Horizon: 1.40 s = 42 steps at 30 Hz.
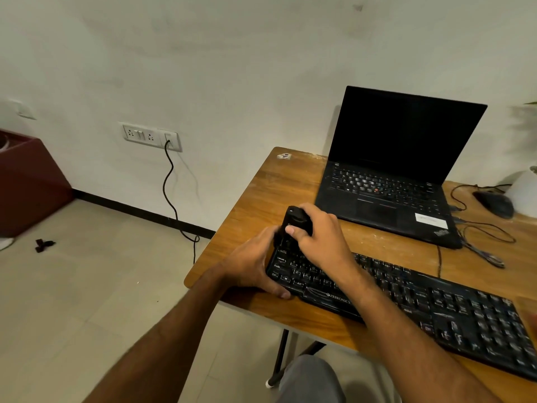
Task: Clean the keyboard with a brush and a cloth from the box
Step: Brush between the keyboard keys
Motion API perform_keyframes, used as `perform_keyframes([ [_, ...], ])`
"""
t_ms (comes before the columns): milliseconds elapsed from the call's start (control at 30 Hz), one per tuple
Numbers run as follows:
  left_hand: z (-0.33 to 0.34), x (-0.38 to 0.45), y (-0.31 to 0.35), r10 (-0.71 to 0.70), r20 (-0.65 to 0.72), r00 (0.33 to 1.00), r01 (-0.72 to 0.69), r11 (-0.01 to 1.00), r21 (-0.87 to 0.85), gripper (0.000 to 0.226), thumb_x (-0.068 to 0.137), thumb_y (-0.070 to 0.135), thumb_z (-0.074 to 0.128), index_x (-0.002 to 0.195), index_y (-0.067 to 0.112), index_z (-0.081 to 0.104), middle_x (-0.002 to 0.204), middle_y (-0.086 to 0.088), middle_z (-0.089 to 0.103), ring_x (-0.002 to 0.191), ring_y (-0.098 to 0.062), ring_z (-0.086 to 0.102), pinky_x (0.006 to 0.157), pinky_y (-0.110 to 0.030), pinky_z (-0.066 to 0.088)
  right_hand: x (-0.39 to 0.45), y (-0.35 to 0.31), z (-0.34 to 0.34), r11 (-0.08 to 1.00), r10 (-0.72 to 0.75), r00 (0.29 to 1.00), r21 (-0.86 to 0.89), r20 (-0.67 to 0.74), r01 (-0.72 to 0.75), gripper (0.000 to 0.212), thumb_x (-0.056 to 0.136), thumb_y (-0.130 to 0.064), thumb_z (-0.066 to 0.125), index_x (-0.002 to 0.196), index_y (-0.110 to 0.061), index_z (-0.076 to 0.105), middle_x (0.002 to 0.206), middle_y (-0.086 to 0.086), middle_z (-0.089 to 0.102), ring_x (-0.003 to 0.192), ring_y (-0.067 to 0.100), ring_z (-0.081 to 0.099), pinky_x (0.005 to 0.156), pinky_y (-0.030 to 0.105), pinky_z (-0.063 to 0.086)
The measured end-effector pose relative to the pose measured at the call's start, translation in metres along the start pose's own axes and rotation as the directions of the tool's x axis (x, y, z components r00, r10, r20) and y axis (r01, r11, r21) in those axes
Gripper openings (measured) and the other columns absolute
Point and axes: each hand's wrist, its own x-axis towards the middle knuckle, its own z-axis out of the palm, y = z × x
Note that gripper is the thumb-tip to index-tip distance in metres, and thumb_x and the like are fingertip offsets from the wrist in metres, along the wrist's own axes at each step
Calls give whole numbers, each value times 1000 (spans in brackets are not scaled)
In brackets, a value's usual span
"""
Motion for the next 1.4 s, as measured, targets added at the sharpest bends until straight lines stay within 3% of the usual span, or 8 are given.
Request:
perform_keyframes([
  [400,0,-1,0,5,-3,1000,-5,1000,-1,133,49,58,97,156,30,24,145,19,43,134,-3,45,114,-40,47,2,-4,-11,993,22,998,113,58,-28,21,88,-23,74,108,-20,67,94,-4,69,93,11,63,76,27,50],
  [633,0,-1,1,5,0,1000,-5,1000,-8,136,50,56,98,158,30,20,148,18,42,135,-3,45,116,-39,45,4,-11,-14,993,37,998,-111,58,-31,26,91,-25,71,116,-20,63,99,0,63,92,17,60,73,32,50],
  [867,0,0,1,2,-1,1000,-2,1000,-3,136,49,58,97,158,30,20,149,17,42,136,-4,45,116,-39,45,-4,-8,-6,997,2,1000,-75,-25,-4,26,91,-22,71,115,-17,62,94,-3,64,87,16,61,65,24,46],
  [967,0,-1,0,4,-2,1000,-4,1000,0,135,50,58,97,158,29,21,149,16,43,136,-4,45,115,-40,45,-6,-9,-5,999,-22,1000,-41,-23,21,23,90,-21,72,111,-18,63,93,-4,65,87,15,62,68,29,50],
  [1100,0,-1,0,1,1,1000,-1,1000,-5,140,49,59,97,160,30,17,154,15,39,141,-6,42,118,-41,42,-2,-9,-8,991,6,1000,-135,-18,-9,27,91,-22,72,116,-18,62,95,-2,65,88,16,60,65,25,44],
  [1167,0,-1,-1,5,2,1000,-5,1000,-9,140,50,57,98,161,30,16,155,15,38,141,-6,41,119,-42,42,-1,-7,-11,995,36,998,-96,-45,-41,24,90,-23,73,112,-18,64,95,-2,67,88,16,62,66,26,45],
  [1300,0,0,-1,13,-7,1000,-13,1000,11,136,51,57,98,159,29,20,150,17,41,136,-4,44,114,-39,46,-7,-7,-10,999,39,994,-13,103,-38,22,88,-25,75,108,-23,67,93,-7,68,88,9,62,68,23,47],
  [1400,0,0,-1,13,-1,1000,-13,1000,11,134,51,58,98,158,29,22,148,16,42,135,-4,45,114,-40,47,-3,-6,-13,997,37,998,71,50,-41,19,87,-22,75,105,-20,68,89,-8,68,86,4,63,68,19,47],
])
